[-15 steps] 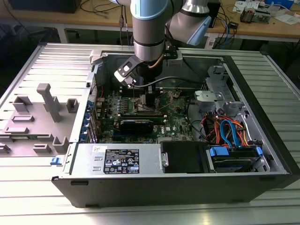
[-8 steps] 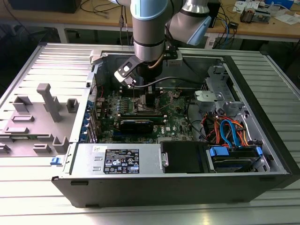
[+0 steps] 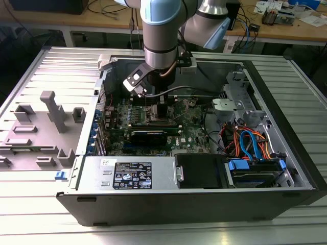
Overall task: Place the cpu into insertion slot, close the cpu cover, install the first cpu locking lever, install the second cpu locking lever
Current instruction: 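Place the cpu into insertion slot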
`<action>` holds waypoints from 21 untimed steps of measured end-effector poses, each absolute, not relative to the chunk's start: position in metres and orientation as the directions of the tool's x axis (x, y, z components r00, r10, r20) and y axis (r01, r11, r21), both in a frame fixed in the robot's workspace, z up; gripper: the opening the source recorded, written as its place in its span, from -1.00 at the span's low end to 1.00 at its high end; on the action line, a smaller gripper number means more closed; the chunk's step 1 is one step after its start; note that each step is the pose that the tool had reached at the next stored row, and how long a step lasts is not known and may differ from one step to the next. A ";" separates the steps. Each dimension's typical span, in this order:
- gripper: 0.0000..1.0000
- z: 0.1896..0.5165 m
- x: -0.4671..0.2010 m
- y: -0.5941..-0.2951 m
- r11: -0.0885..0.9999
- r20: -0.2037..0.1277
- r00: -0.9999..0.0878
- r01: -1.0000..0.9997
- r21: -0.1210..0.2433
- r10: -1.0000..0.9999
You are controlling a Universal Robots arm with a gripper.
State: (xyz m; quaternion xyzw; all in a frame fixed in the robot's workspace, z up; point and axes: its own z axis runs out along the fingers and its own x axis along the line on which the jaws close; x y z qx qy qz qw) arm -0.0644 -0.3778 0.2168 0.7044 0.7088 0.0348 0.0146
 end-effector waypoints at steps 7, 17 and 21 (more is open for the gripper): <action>0.08 0.209 -0.065 -0.381 -0.011 0.028 0.009 0.998 0.070 1.000; 0.08 0.203 -0.065 -0.382 -0.010 0.028 0.008 0.998 0.067 1.000; 0.08 0.201 -0.065 -0.382 0.009 0.028 -0.011 0.998 0.066 1.000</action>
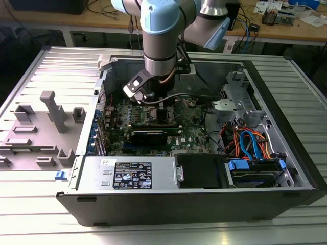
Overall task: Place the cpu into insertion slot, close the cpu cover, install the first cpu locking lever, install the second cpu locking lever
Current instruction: 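Place the cpu into insertion slot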
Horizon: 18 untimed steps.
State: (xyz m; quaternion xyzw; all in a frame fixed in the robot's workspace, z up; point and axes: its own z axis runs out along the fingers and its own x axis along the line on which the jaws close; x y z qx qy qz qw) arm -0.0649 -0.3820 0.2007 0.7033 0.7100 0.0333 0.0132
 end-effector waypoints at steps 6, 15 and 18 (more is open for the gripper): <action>0.08 0.199 -0.065 -0.381 0.010 0.028 -0.012 0.998 0.066 1.000; 0.35 0.198 -0.065 -0.381 0.009 0.028 -0.011 0.998 0.066 1.000; 0.35 0.198 -0.065 -0.378 0.006 0.029 -0.008 0.998 0.066 1.000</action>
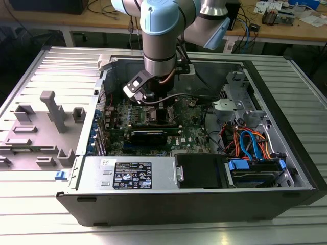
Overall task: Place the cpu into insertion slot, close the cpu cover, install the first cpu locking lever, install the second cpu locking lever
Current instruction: 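Place the cpu into insertion slot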
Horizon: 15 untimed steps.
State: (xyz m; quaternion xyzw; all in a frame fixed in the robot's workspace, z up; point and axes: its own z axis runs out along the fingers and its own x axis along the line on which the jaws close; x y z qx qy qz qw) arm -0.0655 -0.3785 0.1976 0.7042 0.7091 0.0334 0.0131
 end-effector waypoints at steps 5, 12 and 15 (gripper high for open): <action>0.35 0.195 -0.066 -0.378 -0.004 0.029 0.002 0.998 0.066 1.000; 0.35 0.198 -0.066 -0.378 -0.006 0.029 0.004 0.998 0.066 1.000; 0.35 0.198 -0.066 -0.378 -0.006 0.029 0.004 0.998 0.066 1.000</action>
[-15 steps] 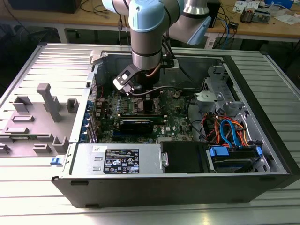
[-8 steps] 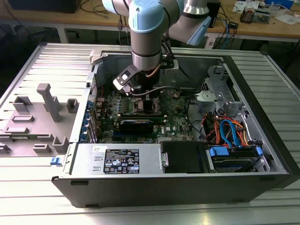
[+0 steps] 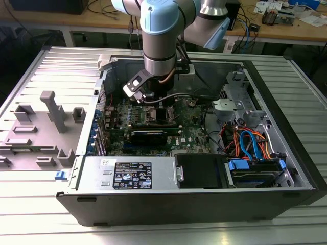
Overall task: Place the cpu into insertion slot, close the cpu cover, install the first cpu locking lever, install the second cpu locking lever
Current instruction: 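Place the cpu into insertion slot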
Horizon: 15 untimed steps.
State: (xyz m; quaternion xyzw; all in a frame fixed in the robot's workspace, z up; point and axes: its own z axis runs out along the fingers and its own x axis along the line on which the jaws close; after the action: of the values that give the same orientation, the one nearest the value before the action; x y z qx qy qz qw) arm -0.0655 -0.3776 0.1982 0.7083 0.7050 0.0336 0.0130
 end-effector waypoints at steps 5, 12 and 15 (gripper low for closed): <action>0.35 0.198 -0.067 -0.378 -0.006 0.029 0.004 0.998 0.066 1.000; 0.35 0.197 -0.066 -0.376 -0.006 0.029 0.004 0.998 0.065 1.000; 0.35 0.197 -0.066 -0.374 -0.007 0.029 0.005 0.998 0.065 1.000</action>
State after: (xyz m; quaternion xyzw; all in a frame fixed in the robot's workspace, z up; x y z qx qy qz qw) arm -0.0657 -0.3738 0.1967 0.7087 0.7046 0.0329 0.0128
